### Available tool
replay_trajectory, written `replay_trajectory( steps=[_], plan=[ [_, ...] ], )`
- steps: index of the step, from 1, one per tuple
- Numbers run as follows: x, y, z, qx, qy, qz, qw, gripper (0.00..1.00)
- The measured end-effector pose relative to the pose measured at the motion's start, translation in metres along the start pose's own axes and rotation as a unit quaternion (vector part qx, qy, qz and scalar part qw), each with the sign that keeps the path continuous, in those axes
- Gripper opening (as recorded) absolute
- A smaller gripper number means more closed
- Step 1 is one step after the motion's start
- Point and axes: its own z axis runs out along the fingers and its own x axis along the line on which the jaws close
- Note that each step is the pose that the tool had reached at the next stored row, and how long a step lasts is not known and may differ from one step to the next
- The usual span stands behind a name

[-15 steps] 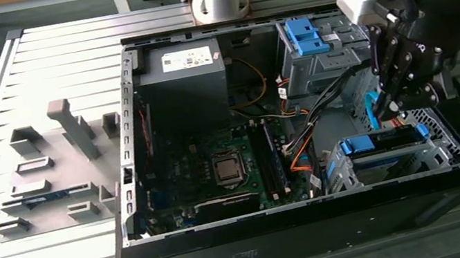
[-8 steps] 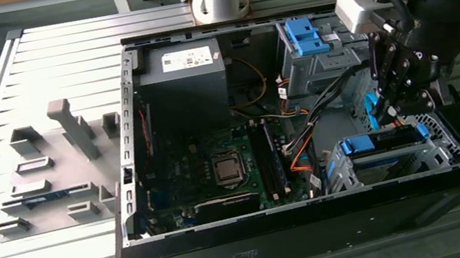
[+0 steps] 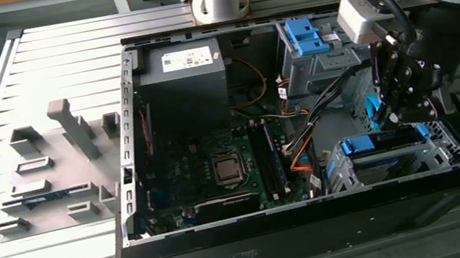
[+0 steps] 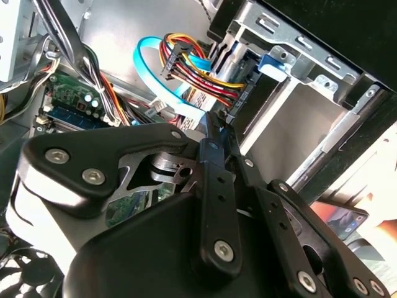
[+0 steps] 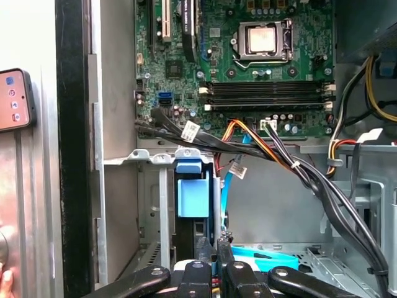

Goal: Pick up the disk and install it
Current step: 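Insert the second disk wire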

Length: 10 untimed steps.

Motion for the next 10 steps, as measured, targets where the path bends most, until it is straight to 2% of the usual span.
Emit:
replay_trajectory(
  steps=[2, 7, 10],
  plan=[
    [0.0006, 0.0008, 0.0000, 0.0033, -0.0012, 0.000, 1.0000, 0.16],
    [0.0015, 0.0035, 0.0010, 0.0043, -0.0026, -0.001, 1.0000, 0.16],
    [0.0036, 0.0036, 0.0017, 0.0067, -0.0036, -0.001, 1.0000, 0.16]
  ],
)
